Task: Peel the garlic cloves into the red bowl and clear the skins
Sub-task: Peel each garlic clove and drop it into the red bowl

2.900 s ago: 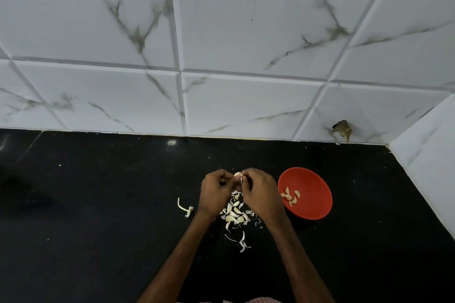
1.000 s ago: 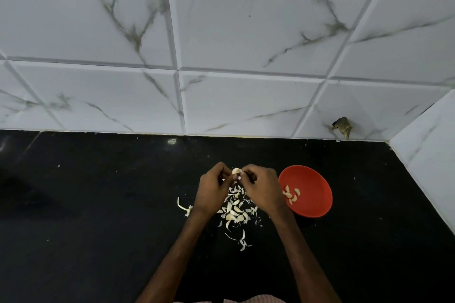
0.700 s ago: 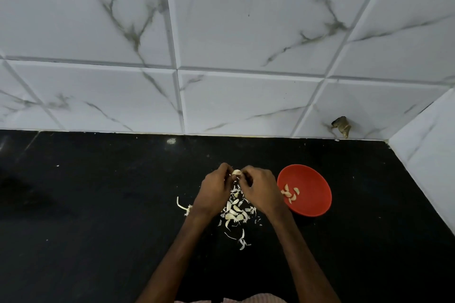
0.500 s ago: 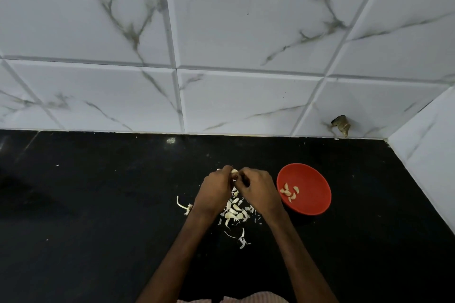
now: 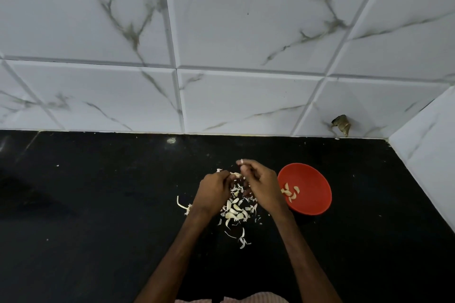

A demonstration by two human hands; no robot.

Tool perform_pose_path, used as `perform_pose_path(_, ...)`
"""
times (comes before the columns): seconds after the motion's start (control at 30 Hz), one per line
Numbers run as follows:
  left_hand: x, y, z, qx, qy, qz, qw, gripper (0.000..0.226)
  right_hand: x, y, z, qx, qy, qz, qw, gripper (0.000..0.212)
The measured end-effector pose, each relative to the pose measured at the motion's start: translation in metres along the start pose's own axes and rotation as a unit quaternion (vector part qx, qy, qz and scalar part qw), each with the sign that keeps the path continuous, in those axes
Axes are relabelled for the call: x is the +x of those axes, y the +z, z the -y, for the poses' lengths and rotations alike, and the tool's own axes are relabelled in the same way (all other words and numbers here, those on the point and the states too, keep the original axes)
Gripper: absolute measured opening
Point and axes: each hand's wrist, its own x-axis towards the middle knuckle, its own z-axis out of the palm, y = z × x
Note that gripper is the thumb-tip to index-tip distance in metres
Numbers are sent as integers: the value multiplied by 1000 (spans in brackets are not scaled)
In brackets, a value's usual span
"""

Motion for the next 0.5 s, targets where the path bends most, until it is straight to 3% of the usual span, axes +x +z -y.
perform_pose_path(0.1,1,-2,-2,-43,-1,15,999,35,-1,5,2,4,-12,-3,1000,7)
perform_pose_path(0.27,-2,0,-4,-116,-16,50,992,32,-2,21,6,-104,-59,-59,991,14)
perform_pose_path(0.5,-5,1,-2,-8,8,37,999,22,-2,37,7,-212,10,-99,972,23)
